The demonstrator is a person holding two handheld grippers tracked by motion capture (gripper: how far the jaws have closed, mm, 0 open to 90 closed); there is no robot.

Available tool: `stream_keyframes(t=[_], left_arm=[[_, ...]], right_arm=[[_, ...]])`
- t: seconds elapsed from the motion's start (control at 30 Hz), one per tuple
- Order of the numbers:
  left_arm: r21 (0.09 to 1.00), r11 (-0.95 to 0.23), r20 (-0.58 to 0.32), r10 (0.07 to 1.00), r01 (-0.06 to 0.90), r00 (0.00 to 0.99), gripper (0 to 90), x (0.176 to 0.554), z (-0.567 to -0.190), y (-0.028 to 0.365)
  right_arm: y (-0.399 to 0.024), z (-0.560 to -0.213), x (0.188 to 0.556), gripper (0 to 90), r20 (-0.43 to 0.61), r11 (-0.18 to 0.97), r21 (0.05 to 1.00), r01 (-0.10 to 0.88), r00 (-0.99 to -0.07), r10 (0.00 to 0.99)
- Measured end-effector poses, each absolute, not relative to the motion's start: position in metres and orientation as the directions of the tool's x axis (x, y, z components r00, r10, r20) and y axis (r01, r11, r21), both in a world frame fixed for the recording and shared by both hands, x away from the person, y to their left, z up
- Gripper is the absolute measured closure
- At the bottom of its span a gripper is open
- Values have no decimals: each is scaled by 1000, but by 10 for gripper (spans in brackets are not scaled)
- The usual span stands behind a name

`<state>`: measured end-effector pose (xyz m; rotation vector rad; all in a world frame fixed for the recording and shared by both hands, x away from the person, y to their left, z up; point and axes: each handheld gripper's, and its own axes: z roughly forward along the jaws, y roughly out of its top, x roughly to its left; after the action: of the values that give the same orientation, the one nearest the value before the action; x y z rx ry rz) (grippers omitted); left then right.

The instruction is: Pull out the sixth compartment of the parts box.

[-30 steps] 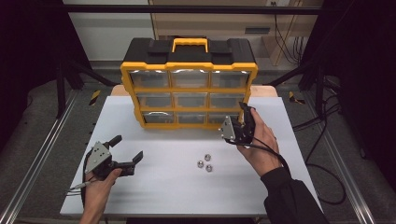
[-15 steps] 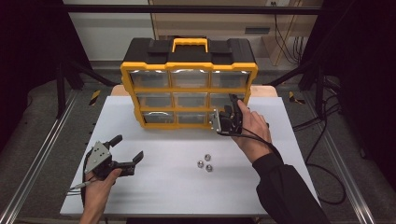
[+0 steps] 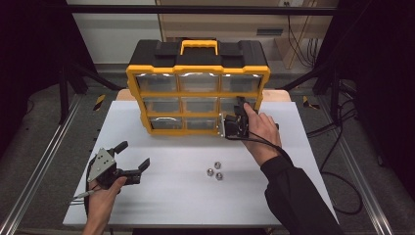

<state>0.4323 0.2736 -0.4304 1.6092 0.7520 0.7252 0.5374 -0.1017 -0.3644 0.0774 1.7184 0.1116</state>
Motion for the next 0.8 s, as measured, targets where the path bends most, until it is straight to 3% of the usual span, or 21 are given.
stream_keyframes(t=[0.3,0.8], left_arm=[[987,-135,55,796,88,603,13,433,-431,273],[987,-135,53,791,89,609,13,433,-431,273]], right_arm=[[-100,-363,538,672,-987,995,95,-12,-135,93],[-98,-364,540,731,-987,996,85,-15,-140,82]])
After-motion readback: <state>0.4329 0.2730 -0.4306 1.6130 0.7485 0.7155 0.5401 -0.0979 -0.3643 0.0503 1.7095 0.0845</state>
